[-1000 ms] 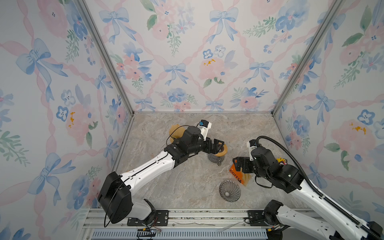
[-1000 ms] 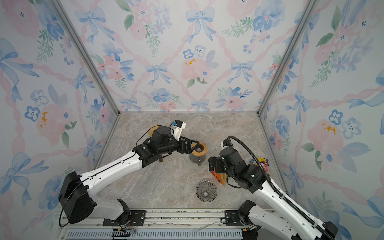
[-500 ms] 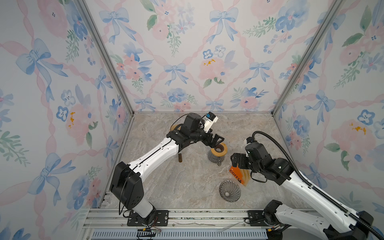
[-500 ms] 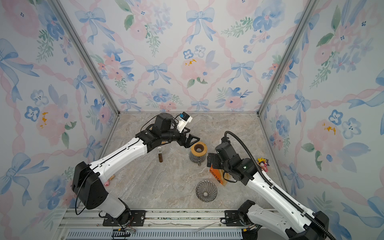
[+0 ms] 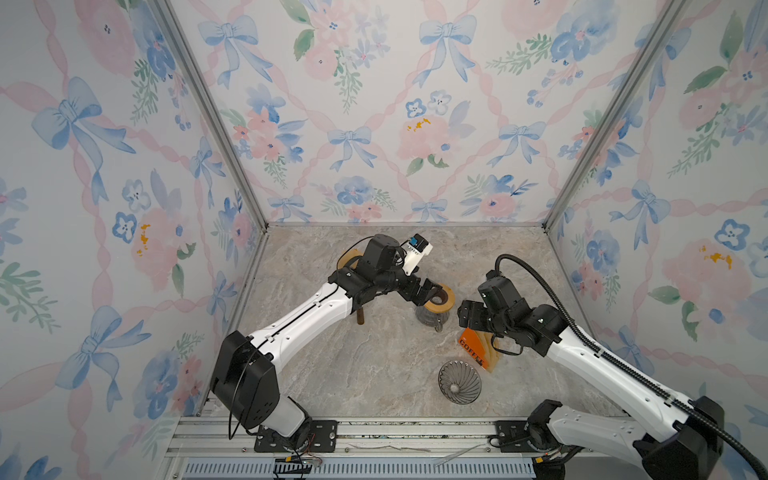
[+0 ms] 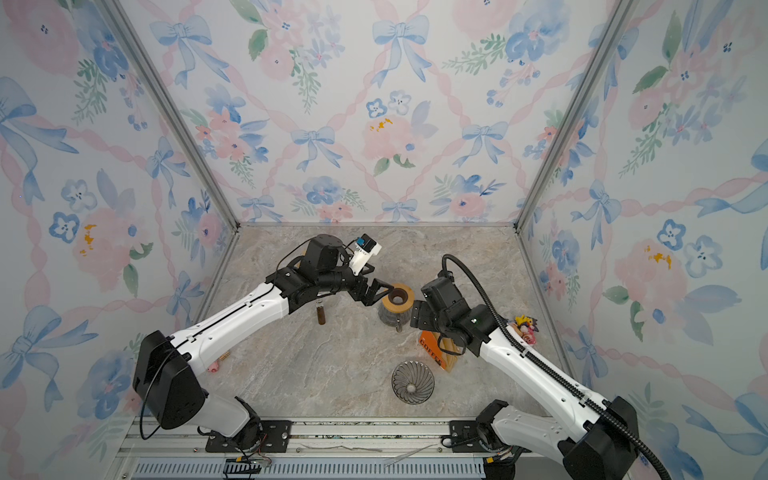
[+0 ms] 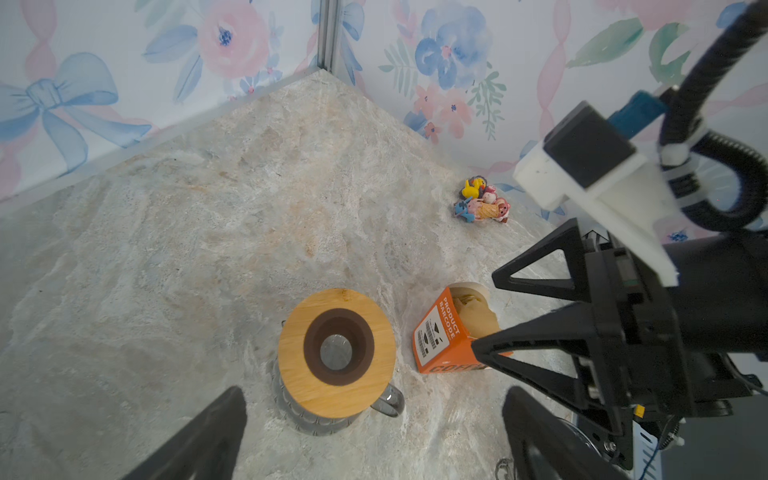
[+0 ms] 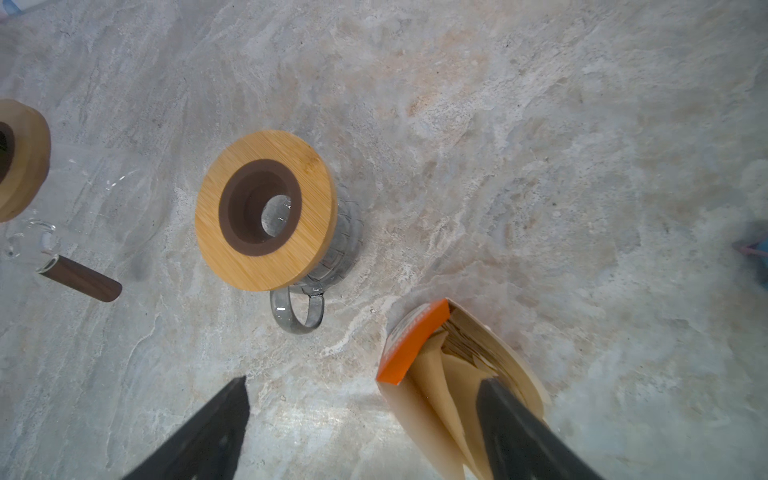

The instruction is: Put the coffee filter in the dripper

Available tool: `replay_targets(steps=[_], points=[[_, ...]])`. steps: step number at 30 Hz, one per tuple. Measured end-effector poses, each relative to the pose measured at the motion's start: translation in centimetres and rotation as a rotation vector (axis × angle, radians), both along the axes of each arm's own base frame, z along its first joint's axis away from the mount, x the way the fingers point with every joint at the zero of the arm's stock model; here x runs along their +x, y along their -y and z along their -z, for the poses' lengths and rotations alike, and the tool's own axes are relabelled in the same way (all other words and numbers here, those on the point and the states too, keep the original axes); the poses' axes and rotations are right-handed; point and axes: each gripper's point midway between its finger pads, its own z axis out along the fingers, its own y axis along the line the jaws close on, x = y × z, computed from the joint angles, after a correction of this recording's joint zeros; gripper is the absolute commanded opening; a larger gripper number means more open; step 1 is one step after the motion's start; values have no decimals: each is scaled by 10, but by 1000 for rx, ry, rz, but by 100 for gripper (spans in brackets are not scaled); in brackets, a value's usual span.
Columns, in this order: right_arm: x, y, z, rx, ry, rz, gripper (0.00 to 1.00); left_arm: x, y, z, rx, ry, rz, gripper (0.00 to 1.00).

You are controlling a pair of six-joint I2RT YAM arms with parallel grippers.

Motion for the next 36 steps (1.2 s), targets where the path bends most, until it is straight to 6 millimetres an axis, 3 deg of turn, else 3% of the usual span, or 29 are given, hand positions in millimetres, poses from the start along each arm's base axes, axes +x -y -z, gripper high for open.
replay_targets(steps=[6, 15, 24, 36], points=[[13, -9, -5, 33, 2, -3, 78, -3, -7, -16, -5, 66, -34, 98], [34, -12, -9, 62, -8, 7, 70, -9, -1, -6, 46, 104, -54, 98], [50, -13, 12, 99, -78, 7, 58, -6, -3, -6, 58, 119, -74, 98], [68, -32, 35, 115, -145, -19, 55, -1, -6, -6, 72, 129, -104, 98]])
